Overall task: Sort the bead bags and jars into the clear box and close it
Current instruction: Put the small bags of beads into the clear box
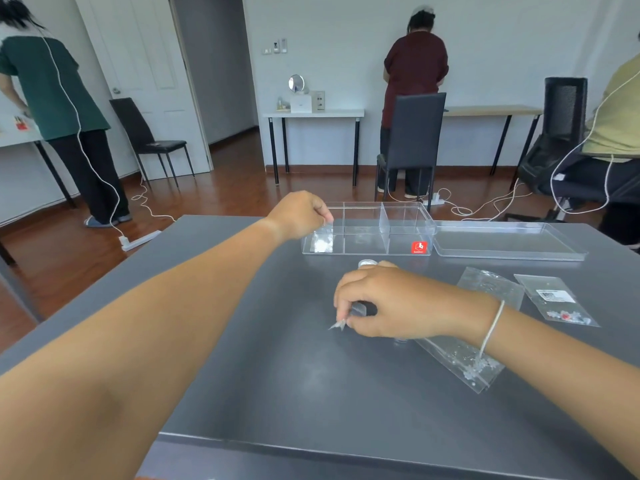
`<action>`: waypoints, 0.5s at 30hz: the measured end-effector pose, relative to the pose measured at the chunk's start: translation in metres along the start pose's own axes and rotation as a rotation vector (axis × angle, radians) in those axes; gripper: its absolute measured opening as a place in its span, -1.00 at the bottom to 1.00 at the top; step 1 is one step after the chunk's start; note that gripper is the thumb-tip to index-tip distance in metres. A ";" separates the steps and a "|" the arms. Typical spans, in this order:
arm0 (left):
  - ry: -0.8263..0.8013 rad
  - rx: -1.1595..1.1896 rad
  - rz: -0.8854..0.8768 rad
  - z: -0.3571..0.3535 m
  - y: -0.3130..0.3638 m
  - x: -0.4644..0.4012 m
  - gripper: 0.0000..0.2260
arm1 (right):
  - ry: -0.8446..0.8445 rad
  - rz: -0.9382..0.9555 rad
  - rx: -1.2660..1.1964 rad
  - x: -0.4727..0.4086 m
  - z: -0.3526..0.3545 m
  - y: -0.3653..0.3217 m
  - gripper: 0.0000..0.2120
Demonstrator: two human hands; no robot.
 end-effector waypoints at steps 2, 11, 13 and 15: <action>-0.016 -0.020 -0.020 0.001 0.002 0.000 -0.80 | 0.047 0.008 -0.049 0.002 0.007 0.001 -0.90; 0.094 -0.074 -0.093 0.007 -0.007 0.013 -0.78 | 0.251 0.087 -0.253 -0.003 0.043 -0.001 -0.90; 0.147 -0.025 -0.100 0.006 -0.012 0.020 -0.79 | 0.317 0.060 -0.320 -0.008 0.052 0.003 -0.90; 0.194 0.041 -0.094 0.003 -0.017 0.027 -0.79 | 0.368 0.045 -0.348 -0.014 0.061 0.007 -0.90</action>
Point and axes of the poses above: each hand's wrist, its own x-axis away from the middle knuckle, its own z-axis out of the back of the hand, y = z × x, the point moved 4 cm from there along -x, towards the middle knuckle, and after that the axes turned 14 degrees about -x, right-handed, at the moved point
